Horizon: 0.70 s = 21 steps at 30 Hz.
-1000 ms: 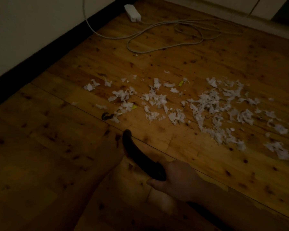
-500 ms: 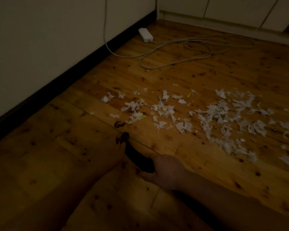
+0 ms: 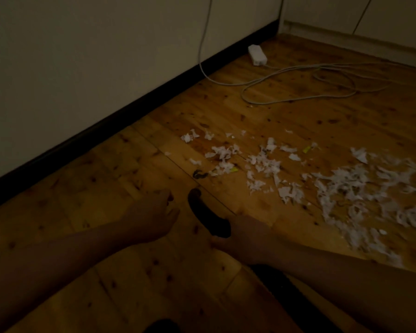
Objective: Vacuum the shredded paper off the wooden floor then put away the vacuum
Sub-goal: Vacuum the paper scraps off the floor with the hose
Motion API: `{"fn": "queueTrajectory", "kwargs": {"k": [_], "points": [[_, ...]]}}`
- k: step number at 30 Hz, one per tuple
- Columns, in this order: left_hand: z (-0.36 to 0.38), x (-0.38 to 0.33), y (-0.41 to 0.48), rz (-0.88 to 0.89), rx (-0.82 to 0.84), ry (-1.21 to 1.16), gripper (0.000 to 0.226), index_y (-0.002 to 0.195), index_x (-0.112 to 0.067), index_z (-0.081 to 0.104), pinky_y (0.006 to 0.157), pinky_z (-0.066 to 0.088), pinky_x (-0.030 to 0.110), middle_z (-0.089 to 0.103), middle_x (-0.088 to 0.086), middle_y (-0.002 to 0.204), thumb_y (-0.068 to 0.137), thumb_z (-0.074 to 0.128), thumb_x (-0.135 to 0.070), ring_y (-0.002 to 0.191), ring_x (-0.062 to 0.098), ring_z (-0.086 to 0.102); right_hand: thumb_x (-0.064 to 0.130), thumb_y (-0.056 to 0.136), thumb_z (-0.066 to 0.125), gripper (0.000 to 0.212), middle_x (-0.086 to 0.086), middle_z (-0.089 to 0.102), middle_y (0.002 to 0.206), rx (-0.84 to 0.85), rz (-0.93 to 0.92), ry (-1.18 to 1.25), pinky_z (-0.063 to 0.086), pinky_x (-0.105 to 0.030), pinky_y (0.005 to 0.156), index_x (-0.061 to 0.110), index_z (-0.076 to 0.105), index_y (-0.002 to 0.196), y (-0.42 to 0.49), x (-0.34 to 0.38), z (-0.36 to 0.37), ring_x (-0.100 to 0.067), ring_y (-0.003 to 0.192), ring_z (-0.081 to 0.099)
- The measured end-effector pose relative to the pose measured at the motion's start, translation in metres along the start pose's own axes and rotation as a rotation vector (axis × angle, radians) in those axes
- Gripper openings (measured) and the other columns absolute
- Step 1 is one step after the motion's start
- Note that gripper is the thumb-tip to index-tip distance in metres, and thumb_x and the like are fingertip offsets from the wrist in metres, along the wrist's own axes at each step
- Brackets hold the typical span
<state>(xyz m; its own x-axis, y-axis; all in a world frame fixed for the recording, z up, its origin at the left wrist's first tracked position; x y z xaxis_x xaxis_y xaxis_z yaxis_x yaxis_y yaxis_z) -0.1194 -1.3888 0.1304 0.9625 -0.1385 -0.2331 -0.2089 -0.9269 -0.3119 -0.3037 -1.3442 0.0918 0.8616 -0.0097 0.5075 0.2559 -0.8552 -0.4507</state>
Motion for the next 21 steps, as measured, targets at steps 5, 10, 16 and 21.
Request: {"fn": "queueTrajectory", "kwargs": {"k": [5, 10, 16, 21], "points": [[0.010, -0.004, 0.018, 0.012, -0.019, -0.052, 0.043, 0.131, -0.014, 0.044, 0.079, 0.047, 0.030, 0.055, 0.005, 0.125, 0.099, 0.045, -0.042, 0.099, 0.018, 0.058, 0.060, 0.087, 0.058, 0.044, 0.002, 0.056, 0.069, 0.038, -0.016, -0.003, 0.036, -0.026, 0.050, 0.016, 0.057, 0.083, -0.002, -0.002, -0.004, -0.011, 0.058, 0.052], [0.026, -0.003, 0.038, 0.044, 0.015, -0.069, 0.041, 0.129, -0.014, 0.047, 0.082, 0.050, 0.035, 0.056, 0.004, 0.120, 0.098, 0.047, -0.041, 0.094, 0.019, 0.058, 0.063, 0.084, 0.057, 0.053, -0.002, 0.067, 0.082, 0.096, 0.045, -0.100, 0.046, -0.029, 0.058, 0.014, 0.063, 0.102, -0.004, -0.008, -0.017, -0.015, 0.069, 0.063], [0.032, 0.004, 0.065, 0.051, 0.049, -0.169, 0.038, 0.124, -0.015, 0.049, 0.078, 0.050, 0.033, 0.058, 0.003, 0.117, 0.097, 0.048, -0.042, 0.089, 0.017, 0.057, 0.053, 0.085, 0.062, 0.040, 0.006, 0.060, 0.073, 0.180, 0.103, -0.085, 0.046, -0.024, 0.052, 0.021, 0.058, 0.109, -0.004, 0.001, -0.032, -0.005, 0.055, 0.054], [0.028, 0.004, 0.069, 0.123, 0.136, -0.101, 0.041, 0.132, -0.017, 0.043, 0.075, 0.046, 0.030, 0.054, 0.001, 0.122, 0.099, 0.046, -0.040, 0.081, 0.011, 0.050, 0.060, 0.089, 0.055, 0.052, 0.006, 0.063, 0.087, 0.059, 0.137, -0.187, 0.051, -0.030, 0.062, 0.029, 0.046, 0.130, -0.011, -0.003, -0.043, -0.011, 0.069, 0.060]]}}
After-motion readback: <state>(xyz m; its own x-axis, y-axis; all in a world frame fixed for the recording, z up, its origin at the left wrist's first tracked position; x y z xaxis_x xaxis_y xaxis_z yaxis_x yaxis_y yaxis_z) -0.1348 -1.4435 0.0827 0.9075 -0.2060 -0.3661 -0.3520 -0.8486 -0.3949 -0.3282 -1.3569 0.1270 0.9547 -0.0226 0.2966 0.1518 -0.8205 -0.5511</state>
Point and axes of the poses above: each hand's wrist, its own y-axis towards the middle knuckle, its own z-axis out of the palm, x = y × z, the point moved 8 cm from there along y, towards the middle knuckle
